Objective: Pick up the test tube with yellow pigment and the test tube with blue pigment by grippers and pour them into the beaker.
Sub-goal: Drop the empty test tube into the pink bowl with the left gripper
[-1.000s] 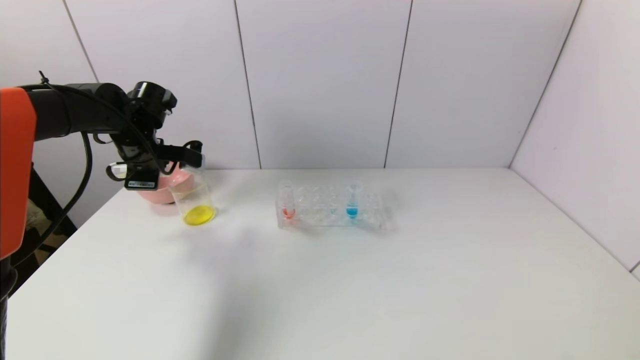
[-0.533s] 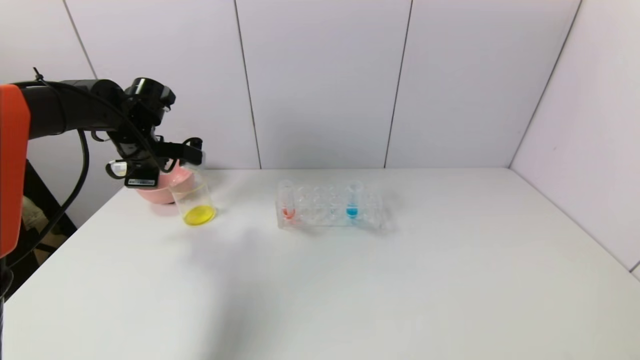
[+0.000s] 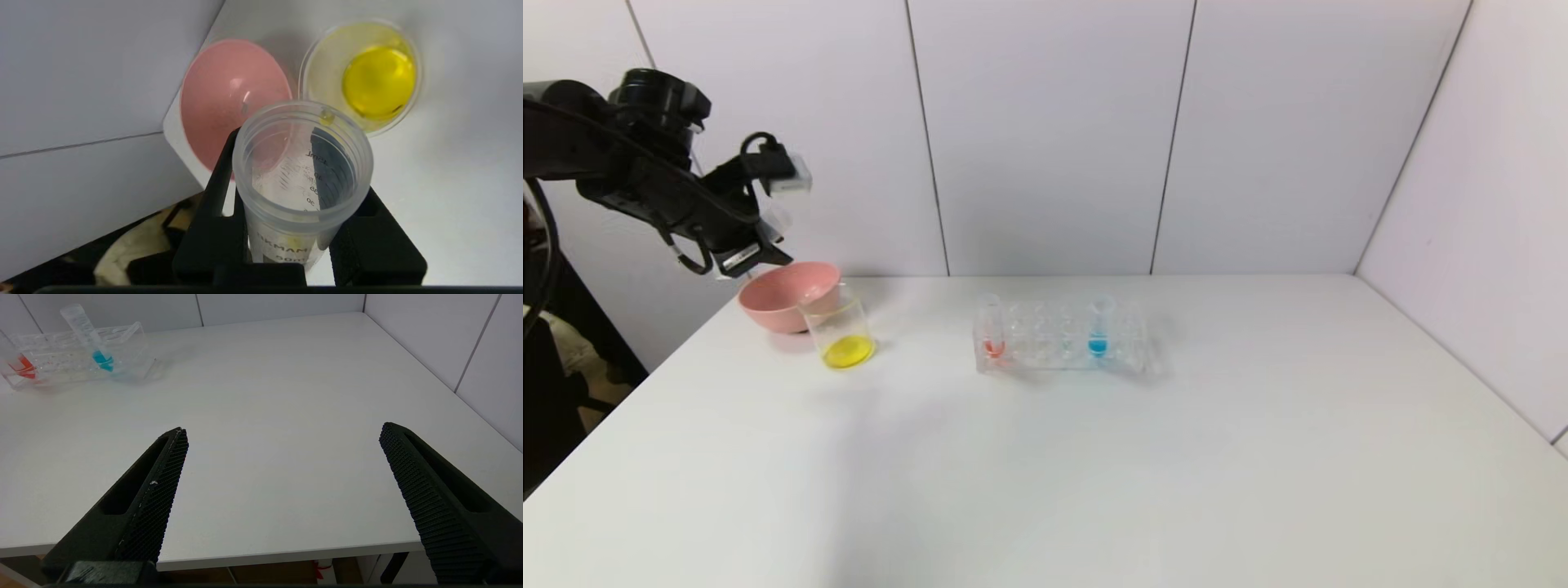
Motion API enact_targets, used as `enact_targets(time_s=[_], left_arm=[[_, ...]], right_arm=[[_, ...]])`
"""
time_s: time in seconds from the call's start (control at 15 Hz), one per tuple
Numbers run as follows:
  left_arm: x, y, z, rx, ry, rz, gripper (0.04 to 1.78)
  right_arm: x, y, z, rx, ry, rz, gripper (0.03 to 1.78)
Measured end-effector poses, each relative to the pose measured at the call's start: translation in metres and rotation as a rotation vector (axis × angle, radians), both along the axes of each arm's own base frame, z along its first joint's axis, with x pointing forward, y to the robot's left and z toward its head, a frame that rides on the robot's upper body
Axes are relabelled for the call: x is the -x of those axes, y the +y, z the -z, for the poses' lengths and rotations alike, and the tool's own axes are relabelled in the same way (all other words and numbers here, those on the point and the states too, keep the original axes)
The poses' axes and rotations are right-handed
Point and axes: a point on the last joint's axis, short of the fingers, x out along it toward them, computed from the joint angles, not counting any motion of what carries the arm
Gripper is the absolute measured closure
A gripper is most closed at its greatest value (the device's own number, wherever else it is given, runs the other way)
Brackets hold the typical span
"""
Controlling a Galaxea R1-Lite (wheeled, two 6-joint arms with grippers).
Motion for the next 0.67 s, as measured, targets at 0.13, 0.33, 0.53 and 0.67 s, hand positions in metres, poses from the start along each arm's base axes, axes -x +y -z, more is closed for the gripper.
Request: enact_targets(time_s=[0.13, 0.33, 0.53, 0.67], left_arm=[[0.008, 0.018, -0.011, 0.244, -0.036, -0.022, 1.28], [0.009, 0.036, -0.025, 0.487, -0.124, 0.005, 1.28], [0.004, 0.05, -0.03, 0.626, -0.188, 0.002, 1.28], [-0.003, 0.055, -0.029, 0.685, -0.209, -0.027, 1.28]], right_arm=[[0.0, 0.0, 0.0, 0.0, 0.0, 0.0, 0.1], [0.0, 0.0, 0.0, 0.0, 0.0, 0.0, 0.1], [0.0, 0.0, 0.0, 0.0, 0.0, 0.0, 0.1], [0.0, 0.0, 0.0, 0.0, 0.0, 0.0, 0.1]])
